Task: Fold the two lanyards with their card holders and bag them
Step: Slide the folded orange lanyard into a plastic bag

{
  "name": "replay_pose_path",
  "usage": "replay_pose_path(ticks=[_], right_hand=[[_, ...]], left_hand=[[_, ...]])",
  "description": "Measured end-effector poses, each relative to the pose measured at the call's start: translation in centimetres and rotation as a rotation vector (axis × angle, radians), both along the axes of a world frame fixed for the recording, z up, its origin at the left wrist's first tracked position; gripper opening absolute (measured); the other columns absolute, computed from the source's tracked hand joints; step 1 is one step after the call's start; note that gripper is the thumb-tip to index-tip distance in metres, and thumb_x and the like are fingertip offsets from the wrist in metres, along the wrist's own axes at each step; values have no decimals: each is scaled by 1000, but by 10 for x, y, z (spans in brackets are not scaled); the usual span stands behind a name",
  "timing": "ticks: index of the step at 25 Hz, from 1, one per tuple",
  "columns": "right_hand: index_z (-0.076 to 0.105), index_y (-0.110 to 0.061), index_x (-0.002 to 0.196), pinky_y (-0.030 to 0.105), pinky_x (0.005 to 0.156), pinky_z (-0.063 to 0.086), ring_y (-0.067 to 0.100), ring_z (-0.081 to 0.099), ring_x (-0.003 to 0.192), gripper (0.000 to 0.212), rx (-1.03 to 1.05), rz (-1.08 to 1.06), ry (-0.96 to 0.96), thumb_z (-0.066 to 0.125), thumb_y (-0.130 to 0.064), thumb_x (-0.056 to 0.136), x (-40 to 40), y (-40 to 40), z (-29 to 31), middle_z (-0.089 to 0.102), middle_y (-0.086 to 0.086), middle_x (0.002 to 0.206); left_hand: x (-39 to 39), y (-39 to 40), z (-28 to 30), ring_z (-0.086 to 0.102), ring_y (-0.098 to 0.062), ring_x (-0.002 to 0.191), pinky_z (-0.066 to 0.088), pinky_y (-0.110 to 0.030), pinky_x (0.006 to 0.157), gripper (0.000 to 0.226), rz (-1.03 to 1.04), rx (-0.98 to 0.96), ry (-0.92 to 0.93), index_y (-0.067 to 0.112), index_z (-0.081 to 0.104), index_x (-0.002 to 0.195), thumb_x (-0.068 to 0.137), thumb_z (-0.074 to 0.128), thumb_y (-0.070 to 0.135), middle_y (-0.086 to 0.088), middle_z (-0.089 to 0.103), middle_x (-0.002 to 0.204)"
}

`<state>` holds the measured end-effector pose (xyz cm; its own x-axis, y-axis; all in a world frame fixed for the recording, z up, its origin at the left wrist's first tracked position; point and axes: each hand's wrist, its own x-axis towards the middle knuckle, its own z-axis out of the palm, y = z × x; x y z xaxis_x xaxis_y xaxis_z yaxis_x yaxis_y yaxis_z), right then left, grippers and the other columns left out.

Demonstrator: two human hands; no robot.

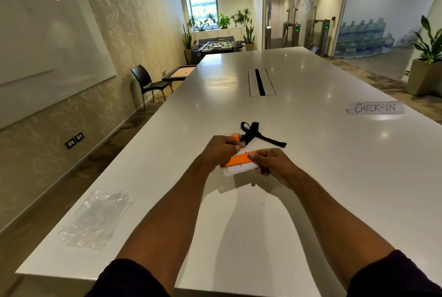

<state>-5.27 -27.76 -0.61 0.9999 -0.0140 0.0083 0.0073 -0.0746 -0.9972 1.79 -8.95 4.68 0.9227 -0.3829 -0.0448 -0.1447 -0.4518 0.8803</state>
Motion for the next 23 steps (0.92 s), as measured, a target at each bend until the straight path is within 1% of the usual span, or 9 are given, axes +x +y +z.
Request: replay_pose_path(ticks=[4, 6, 8, 10, 12, 14, 18, 21, 23], right_hand=[[77, -9, 102, 25, 55, 49, 16, 60, 59, 26, 22, -119, -2, 71, -33, 93, 3, 8, -9, 70, 11, 72], [77, -6, 101, 24, 51, 49, 15, 60, 53, 25, 31, -162, 15, 71, -30, 94, 2, 12, -14, 70, 14, 68], [75, -1, 98, 23, 41, 44, 17, 58, 44, 27, 62, -167, 58, 70, -26, 95, 1, 17, -19, 70, 25, 66], [73, 4, 94, 20, 36, 36, 18, 51, 38, 29, 38, -174, 95, 70, -25, 96, 2, 20, -22, 68, 33, 67], [71, 7, 89, 19, 33, 30, 15, 45, 34, 32, -21, -180, 116, 71, -24, 95, 6, 21, -22, 66, 32, 65], [71, 7, 87, 19, 32, 30, 14, 44, 34, 32, -87, -160, 137, 72, -24, 94, 9, 25, -23, 67, 28, 63], [73, 5, 91, 24, 41, 35, 17, 52, 43, 31, -120, -121, 118, 73, -26, 94, 7, 29, -22, 68, 29, 66], [72, 6, 97, 22, 41, 40, 17, 57, 44, 30, -62, -121, 119, 74, -23, 93, 4, 27, -22, 62, 37, 71], [73, 5, 99, 23, 42, 40, 19, 58, 47, 30, -70, -116, 115, 74, -25, 92, 4, 27, -21, 64, 39, 74]], left_hand=[[1, 9, -3, 64, -13, 84, 53, -30, 75, 10, 31, -8, -15, 30, 74, 82, 89, 71, 25, 6, 68, 88], [0, 17, -3, 65, -13, 82, 51, -26, 67, 5, 63, -8, -21, 26, 75, 84, 88, 72, 26, 4, 71, 89], [3, 29, -2, 70, -21, 87, 56, -31, 72, 12, 102, 17, -48, 13, 77, 93, 87, 73, 22, -5, 75, 93], [8, 48, 1, 71, -25, 95, 58, -38, 86, 17, 174, 194, -144, 11, 76, 98, 86, 72, 22, -7, 76, 99], [11, 70, 2, 68, -28, 105, 55, -39, 93, 24, 279, 526, -264, 15, 73, 105, 85, 67, 25, -8, 72, 111], [11, 100, 0, 63, -33, 114, 48, -42, 98, 34, 386, 803, -273, 13, 64, 116, 84, 61, 21, -11, 66, 122], [11, 164, 0, 56, -33, 118, 39, -43, 89, 37, 520, 1077, -119, 16, 60, 123, 86, 60, 19, -10, 61, 126], [4, 203, 4, 56, -28, 105, 38, -42, 80, 42, 561, 1258, 51, 17, 62, 117, 80, 75, 33, -6, 60, 113], [2, 220, 6, 51, -26, 97, 41, -43, 82, 48, 493, 1369, 198, 20, 63, 106, 70, 83, 46, -1, 59, 99]])
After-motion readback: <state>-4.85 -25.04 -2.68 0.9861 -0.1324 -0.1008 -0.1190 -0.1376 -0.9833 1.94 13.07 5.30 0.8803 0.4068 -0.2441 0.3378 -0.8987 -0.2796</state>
